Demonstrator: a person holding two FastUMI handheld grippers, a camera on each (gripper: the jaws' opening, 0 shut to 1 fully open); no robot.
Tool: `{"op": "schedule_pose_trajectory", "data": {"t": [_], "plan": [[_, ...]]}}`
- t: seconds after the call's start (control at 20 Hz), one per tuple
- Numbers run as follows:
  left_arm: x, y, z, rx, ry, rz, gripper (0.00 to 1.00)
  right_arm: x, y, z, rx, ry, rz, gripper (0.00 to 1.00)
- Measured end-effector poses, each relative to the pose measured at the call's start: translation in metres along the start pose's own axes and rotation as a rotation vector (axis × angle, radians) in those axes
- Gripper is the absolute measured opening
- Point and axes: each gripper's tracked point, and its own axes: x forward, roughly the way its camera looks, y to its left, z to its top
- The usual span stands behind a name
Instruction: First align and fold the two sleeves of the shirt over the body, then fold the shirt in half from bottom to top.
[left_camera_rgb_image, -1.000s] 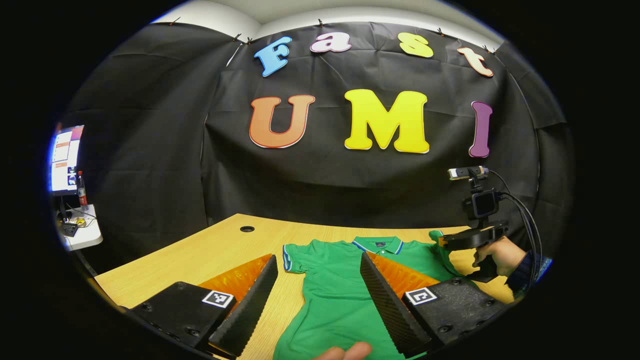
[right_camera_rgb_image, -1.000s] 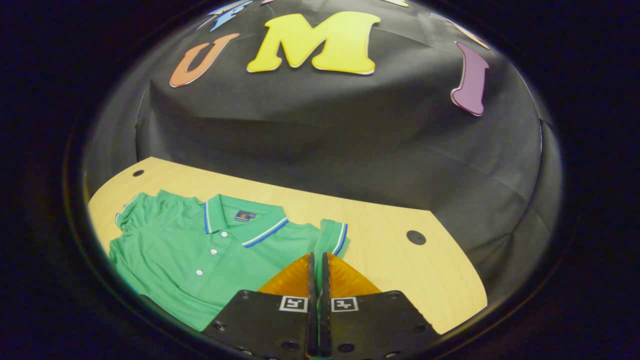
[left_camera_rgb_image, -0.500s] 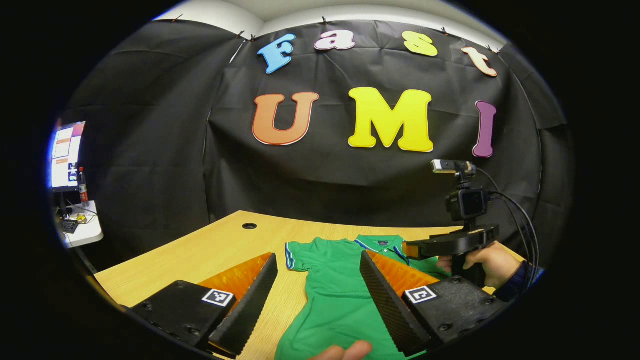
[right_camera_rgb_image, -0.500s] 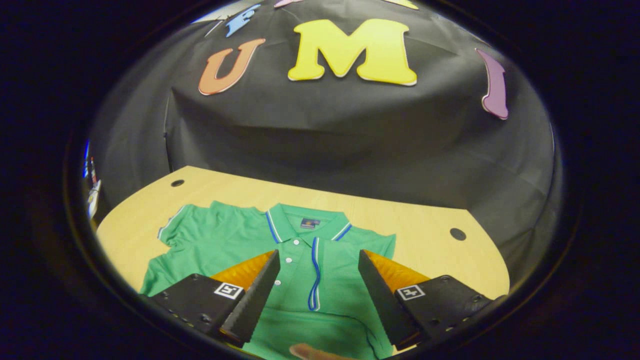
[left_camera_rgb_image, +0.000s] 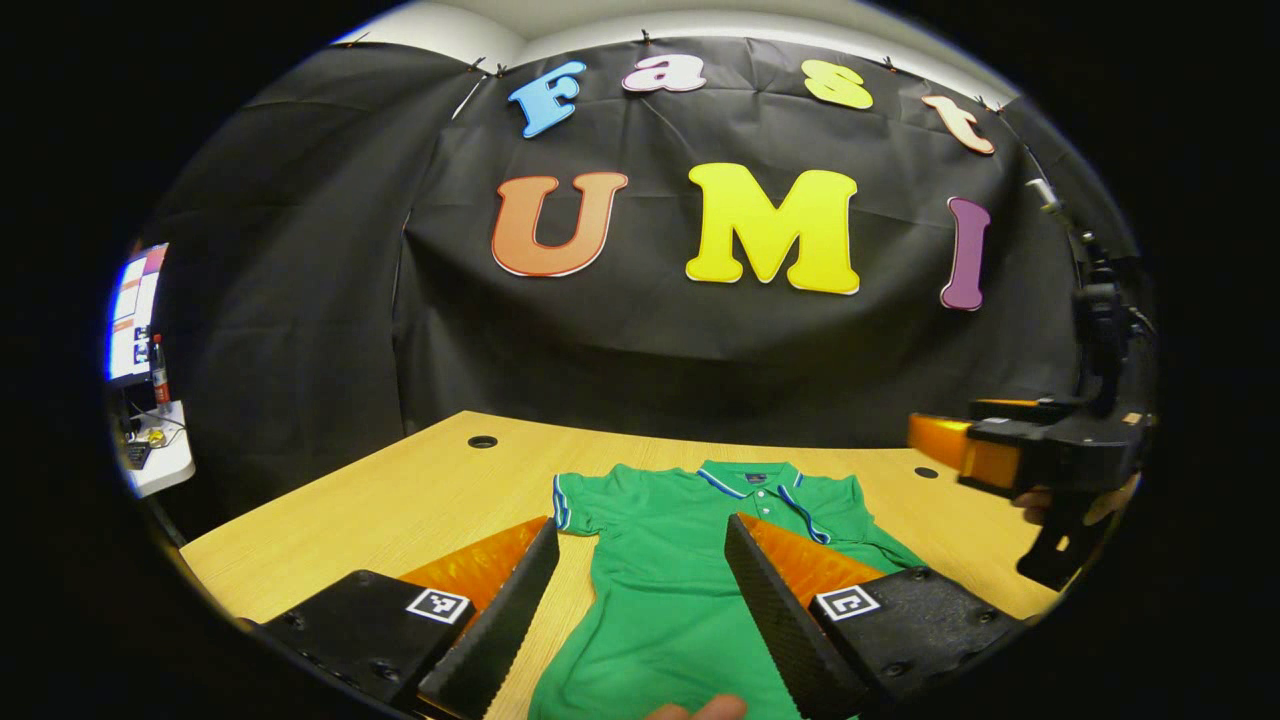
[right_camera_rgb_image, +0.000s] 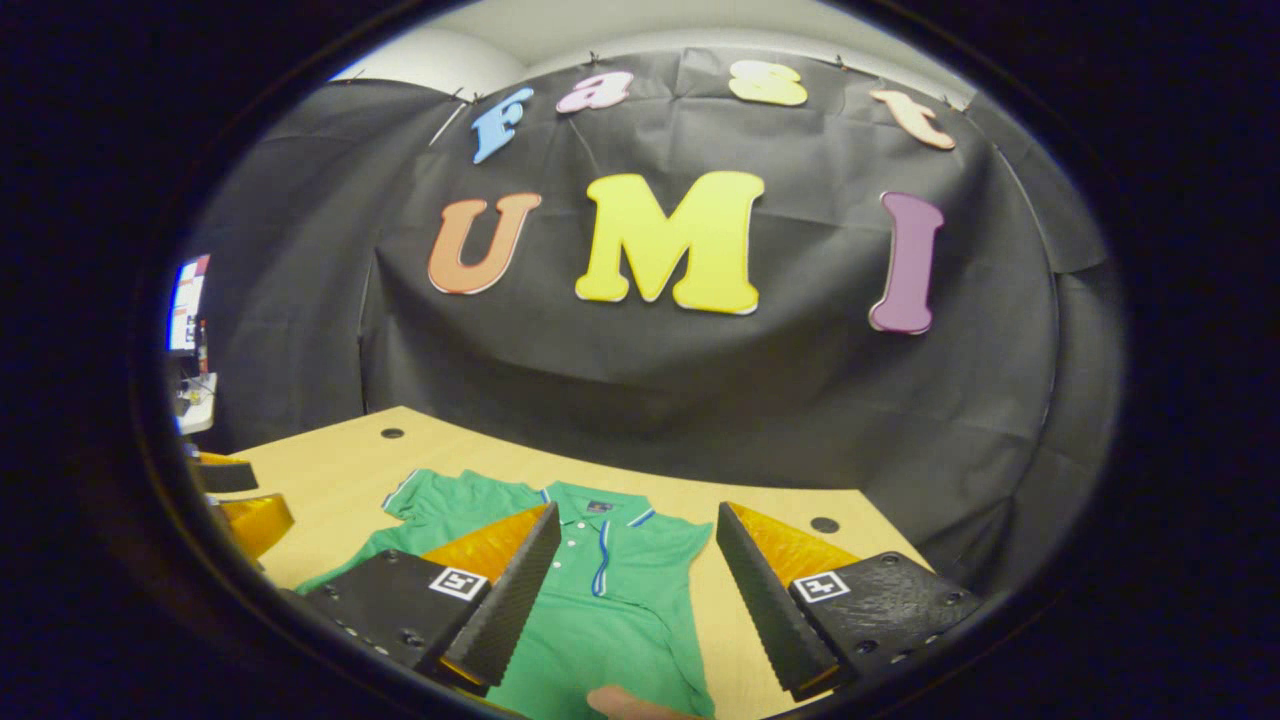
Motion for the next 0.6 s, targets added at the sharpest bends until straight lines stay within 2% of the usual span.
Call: {"op": "schedule_pose_trajectory", "data": {"t": [0.1, 0.3, 0.6], "plan": [[0.001, -0.007, -0.004, 0.016, 0.009, -0.008, 1.00, -0.039, -0.002, -0.002, 0.003, -0.035, 0.021, 0.96], [-0.008, -0.016, -0.003, 0.059, 0.007, -0.008, 1.00, -0.104, -0.024, -0.022, 0.013, -0.070, 0.014, 0.95], [-0.007, -0.010, 0.015, 0.075, -0.049, 0.070, 1.00, -0.152, -0.053, -0.039, 0.062, -0.098, 0.014, 0.95]]}}
